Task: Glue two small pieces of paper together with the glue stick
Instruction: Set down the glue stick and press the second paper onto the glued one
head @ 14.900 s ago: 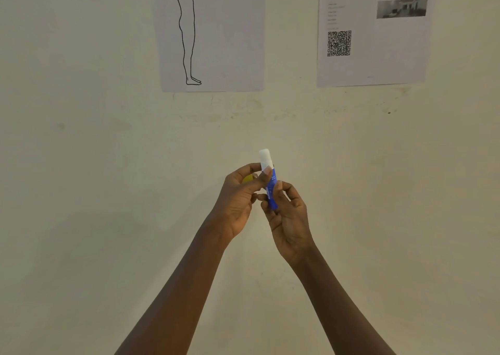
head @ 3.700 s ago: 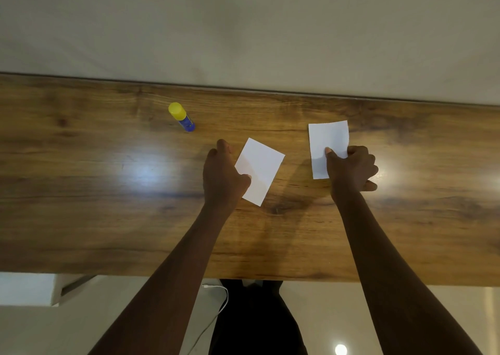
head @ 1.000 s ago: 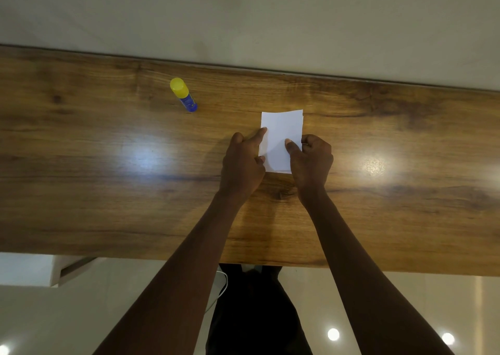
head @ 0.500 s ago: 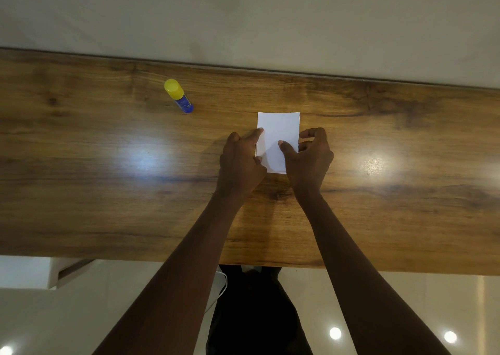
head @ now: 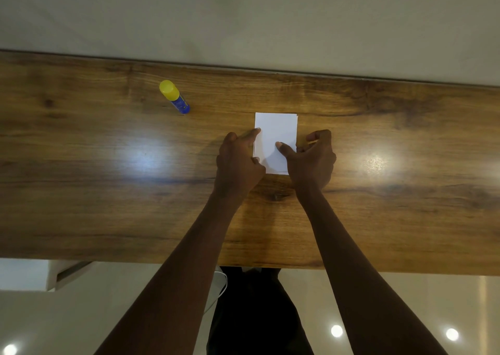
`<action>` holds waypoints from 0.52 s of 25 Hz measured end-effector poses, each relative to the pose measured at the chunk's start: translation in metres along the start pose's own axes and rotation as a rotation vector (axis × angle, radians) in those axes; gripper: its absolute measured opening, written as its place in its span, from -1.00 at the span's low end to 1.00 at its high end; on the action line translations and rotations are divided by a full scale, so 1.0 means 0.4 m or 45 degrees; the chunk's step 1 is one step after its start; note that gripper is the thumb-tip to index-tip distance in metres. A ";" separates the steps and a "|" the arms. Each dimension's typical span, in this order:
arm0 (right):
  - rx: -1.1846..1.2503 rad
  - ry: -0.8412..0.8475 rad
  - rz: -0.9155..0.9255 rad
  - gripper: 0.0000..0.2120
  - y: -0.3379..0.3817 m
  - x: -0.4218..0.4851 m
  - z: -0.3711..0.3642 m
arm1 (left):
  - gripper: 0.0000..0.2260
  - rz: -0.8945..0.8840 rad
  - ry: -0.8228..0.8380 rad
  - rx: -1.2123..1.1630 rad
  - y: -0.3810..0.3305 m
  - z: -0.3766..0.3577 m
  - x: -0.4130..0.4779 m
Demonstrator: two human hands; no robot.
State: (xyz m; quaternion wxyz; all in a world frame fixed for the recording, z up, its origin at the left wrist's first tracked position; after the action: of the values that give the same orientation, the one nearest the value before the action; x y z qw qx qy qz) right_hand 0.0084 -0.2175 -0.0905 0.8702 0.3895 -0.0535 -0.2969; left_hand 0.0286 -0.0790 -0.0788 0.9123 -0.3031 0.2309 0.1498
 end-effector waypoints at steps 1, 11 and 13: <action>-0.001 -0.016 -0.012 -0.48 -0.004 0.001 0.002 | -0.45 0.003 -0.001 0.000 0.001 -0.001 0.001; -0.195 -0.112 -0.028 -0.43 -0.010 -0.006 0.011 | -0.46 0.007 0.008 0.013 0.004 -0.002 0.004; -0.244 -0.033 0.140 -0.49 0.016 -0.005 0.000 | -0.46 -0.002 -0.004 0.025 0.004 0.000 0.002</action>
State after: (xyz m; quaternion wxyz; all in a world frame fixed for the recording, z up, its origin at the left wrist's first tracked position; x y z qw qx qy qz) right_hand 0.0099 -0.2133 -0.0857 0.9177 0.2970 -0.0573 -0.2575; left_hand 0.0287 -0.0778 -0.0800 0.9158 -0.2941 0.2307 0.1473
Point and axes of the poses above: each hand's wrist, its own x-axis towards the middle knuckle, its own z-axis out of the back of the hand, y = z × x, the point moved 5 cm from there along x, towards the middle knuckle, and after that the axes turned 13 degrees about z, right-handed, at the moved point
